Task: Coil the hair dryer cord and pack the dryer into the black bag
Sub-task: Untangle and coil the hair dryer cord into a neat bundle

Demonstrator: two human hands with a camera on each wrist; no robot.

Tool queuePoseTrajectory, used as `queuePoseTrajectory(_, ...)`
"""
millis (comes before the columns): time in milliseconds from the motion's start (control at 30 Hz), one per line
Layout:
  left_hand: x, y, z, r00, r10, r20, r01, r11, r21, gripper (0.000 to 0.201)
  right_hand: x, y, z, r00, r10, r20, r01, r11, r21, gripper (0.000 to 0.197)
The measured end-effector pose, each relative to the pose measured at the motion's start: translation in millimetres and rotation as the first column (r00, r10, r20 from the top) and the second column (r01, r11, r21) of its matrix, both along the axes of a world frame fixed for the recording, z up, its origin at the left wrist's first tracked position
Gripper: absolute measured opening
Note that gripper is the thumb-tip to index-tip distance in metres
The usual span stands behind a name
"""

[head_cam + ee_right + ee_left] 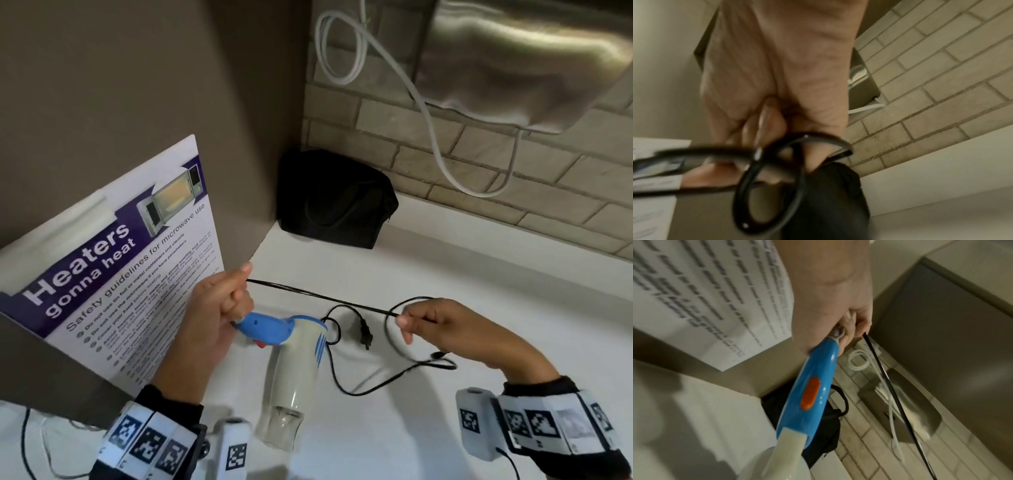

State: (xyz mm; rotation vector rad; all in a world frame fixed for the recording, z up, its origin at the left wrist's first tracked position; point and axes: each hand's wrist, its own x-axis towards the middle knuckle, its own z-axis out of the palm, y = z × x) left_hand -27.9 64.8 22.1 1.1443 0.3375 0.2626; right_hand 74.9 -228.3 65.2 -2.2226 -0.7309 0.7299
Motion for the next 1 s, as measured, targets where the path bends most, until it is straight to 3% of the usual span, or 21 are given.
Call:
queuePoseTrajectory(233,9.0,9.2,-34.4,0.992,0.092,-0.082,-0.091,0.996,0.005,0.053,8.4,-6.4,0.7,0.984,-0.168,0.061,0.164,0.984,0.062,0.033)
queuePoseTrajectory(400,14.3,1.0,-48.3,0.986,0.041,-0.164,-0.04,0.999,0.005,0.047,25.0,2.4,-29.3,0.861,-0.348,0.372,0.351,0.934,0.061,0.028)
queuePoseTrajectory(467,14.8,1.7,-54.6,0.982,0.019,-0.19,-0.018,1.0,0.009,0.046,30.5,5.5,-40.9,0.81,-0.363,0.461,0.398,0.917,0.024,0.031)
queuePoseTrajectory(567,11.1,9.3,-68.4,0.961,0.0,-0.276,0.039,0.99,0.137,0.041,31.3,8.1,-52.5,0.807,-0.258,0.531,0.364,0.925,-0.104,0.038)
queuePoseTrajectory(667,11.2,14.6,-80.7,0.918,0.056,-0.393,0.16,0.854,0.496,0.036,24.3,13.4,-52.2,0.799,-0.12,0.589,0.29,0.936,-0.202,0.047)
queuePoseTrajectory(767,13.3,5.4,-79.5,0.941,0.053,-0.334,0.251,0.555,0.793,0.031,14.2,24.2,-38.1,0.795,-0.067,0.603,0.241,0.947,-0.213,0.045)
queuePoseTrajectory(833,14.4,-7.2,-70.0,0.964,-0.013,-0.267,0.248,0.412,0.877,0.03,4.0,33.1,-27.2,0.804,-0.024,0.595,0.202,0.951,-0.234,0.044)
queuePoseTrajectory(900,16.3,-20.6,-58.9,0.97,-0.086,-0.226,0.242,0.351,0.905,0.042,-5.6,40.8,-18.0,0.818,0.005,0.574,0.162,0.957,-0.239,0.042)
queuePoseTrajectory(1000,20.2,-45.7,-39.9,0.959,-0.22,-0.18,0.247,0.333,0.91,0.023,-18.3,49.6,-10.9,0.845,0.046,0.534,0.09,0.97,-0.226,0.04)
